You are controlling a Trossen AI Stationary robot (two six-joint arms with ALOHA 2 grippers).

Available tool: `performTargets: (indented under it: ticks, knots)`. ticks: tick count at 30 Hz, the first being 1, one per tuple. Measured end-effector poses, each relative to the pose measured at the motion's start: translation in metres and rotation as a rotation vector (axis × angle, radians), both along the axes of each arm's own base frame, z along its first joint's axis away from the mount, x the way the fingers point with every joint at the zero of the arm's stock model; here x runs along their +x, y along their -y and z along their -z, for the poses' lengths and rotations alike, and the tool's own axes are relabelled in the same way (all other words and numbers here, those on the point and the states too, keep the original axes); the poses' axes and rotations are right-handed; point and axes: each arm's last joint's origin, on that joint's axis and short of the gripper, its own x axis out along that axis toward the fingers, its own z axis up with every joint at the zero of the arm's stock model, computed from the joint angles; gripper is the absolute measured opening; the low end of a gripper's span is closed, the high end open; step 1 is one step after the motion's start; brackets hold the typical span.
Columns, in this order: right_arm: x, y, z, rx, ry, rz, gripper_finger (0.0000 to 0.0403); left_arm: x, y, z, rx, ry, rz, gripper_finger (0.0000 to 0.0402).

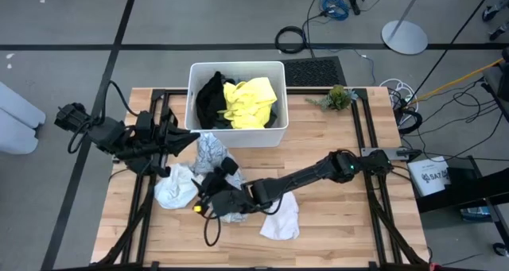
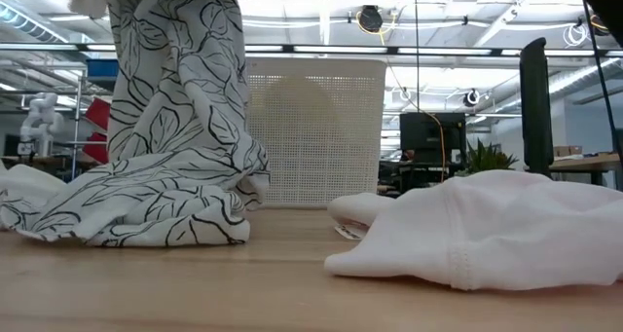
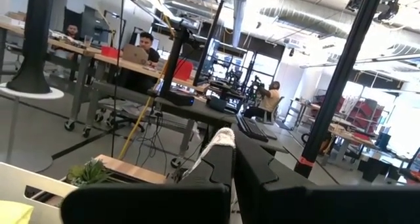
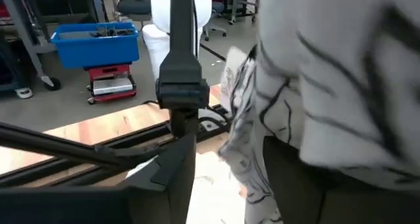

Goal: Fold laundry
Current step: Fold the white patterned blouse

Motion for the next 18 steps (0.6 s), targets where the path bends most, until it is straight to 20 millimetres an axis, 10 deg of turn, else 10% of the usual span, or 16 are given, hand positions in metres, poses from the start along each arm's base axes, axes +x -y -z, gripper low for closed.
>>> performTargets:
  ticks: [8,18]
  knots:
    - [0.004,0.013,-0.001,-0.087,-0.050,-0.008,0.0013,0.000,0.000,0.000,0.000,0.000,0.000,0.0006]
    - [-0.016,-0.026,-0.015,-0.059,-0.082,-0.177,0.0002,-0.002,-0.001,0.002,0.055,-0.031,-0.009,0.0006]
